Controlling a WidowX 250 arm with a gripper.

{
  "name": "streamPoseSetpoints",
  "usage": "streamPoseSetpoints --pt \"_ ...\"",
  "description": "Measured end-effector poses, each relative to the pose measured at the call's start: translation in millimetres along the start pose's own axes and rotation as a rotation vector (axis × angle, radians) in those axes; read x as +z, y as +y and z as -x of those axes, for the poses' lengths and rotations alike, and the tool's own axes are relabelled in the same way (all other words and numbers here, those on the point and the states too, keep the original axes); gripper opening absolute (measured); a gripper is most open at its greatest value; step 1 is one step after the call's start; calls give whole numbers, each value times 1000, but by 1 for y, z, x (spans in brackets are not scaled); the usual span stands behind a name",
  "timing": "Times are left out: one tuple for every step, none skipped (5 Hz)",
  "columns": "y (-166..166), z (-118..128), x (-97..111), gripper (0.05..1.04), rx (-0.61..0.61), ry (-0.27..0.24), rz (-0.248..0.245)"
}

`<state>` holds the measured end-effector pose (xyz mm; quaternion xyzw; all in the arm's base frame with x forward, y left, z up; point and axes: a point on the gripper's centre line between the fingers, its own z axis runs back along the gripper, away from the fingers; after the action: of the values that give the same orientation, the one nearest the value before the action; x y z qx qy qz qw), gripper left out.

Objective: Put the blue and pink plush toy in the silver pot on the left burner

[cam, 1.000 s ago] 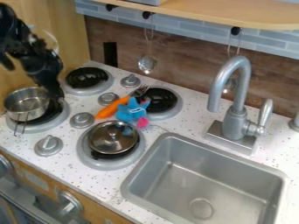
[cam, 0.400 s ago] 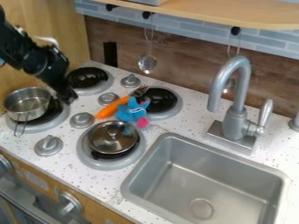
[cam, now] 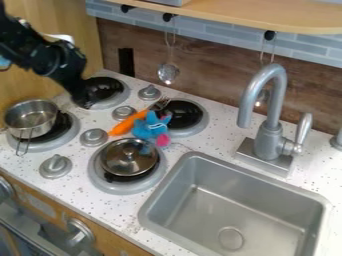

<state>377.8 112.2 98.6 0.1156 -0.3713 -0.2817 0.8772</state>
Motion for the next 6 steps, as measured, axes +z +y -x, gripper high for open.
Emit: streamPoseSetpoints --pt "-24 -13 -28 1002 -68 -1 81" --pt "-32 -19 -43 1002 -91 -4 111" --pt "-45 -27 -59 1002 -145 6 138" --pt "-49 -32 -71 1002 -167 3 128" --pt "-47 -40 -83 1002 -195 -18 98" --pt "-47 -44 -97 1002 -219 -9 88"
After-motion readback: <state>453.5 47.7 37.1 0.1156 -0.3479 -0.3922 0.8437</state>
